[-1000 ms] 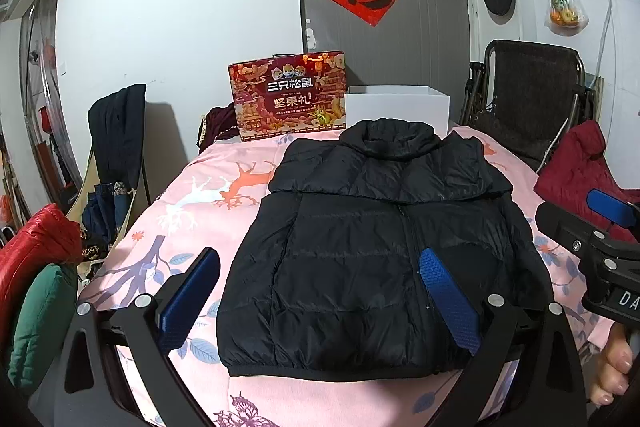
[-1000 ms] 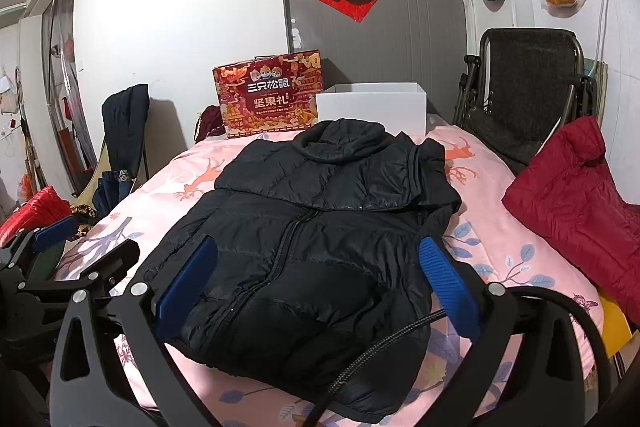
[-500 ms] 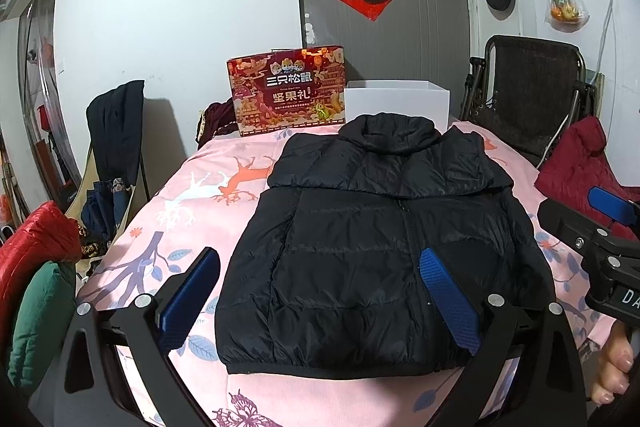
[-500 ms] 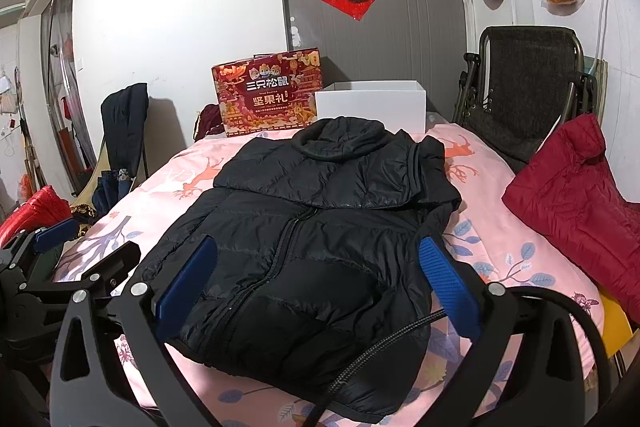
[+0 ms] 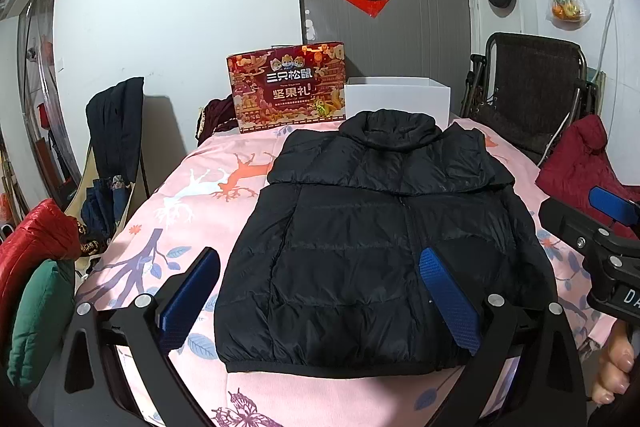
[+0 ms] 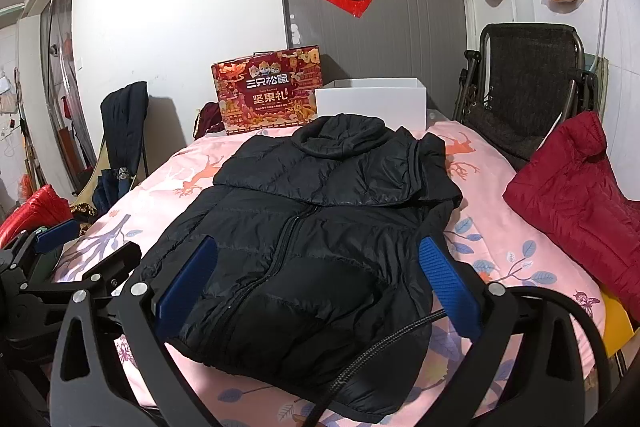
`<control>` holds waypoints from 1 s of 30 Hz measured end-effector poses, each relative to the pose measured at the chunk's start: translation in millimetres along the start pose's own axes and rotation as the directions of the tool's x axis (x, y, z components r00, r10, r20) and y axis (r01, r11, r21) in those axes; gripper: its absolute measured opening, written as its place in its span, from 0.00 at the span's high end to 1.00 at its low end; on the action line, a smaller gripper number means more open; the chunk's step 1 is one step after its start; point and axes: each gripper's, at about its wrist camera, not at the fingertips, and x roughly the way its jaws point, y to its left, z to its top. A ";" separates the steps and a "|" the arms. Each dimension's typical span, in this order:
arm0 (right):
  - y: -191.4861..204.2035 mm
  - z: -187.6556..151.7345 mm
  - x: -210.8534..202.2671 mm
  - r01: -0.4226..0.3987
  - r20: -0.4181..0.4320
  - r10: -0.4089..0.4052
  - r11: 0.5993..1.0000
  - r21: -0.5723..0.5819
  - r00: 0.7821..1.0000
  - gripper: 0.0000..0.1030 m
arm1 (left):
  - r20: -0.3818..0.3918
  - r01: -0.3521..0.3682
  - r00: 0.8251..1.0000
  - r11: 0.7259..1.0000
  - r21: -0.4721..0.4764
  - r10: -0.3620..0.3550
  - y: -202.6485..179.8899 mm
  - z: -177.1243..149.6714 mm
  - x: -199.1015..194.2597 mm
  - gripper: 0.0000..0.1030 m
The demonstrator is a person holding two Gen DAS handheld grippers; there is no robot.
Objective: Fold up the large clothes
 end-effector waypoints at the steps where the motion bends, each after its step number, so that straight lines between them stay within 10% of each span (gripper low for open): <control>1: 0.0 0.2 0.0 0.000 0.000 0.000 1.000 0.000 1.000 0.04 | 0.001 0.000 1.000 1.000 0.000 0.000 0.1 0.1 0.0 0.03; 17: -24.9 3.1 19.6 0.030 -0.037 -0.028 0.998 0.047 0.999 0.04 | -0.019 -0.049 0.999 0.998 0.028 0.049 11.8 -2.7 12.7 0.03; 30: -123.8 -31.0 123.8 0.049 -0.338 0.054 0.956 0.289 0.940 0.04 | -0.291 -0.148 0.951 0.981 -0.126 0.106 120.3 -19.0 104.9 0.03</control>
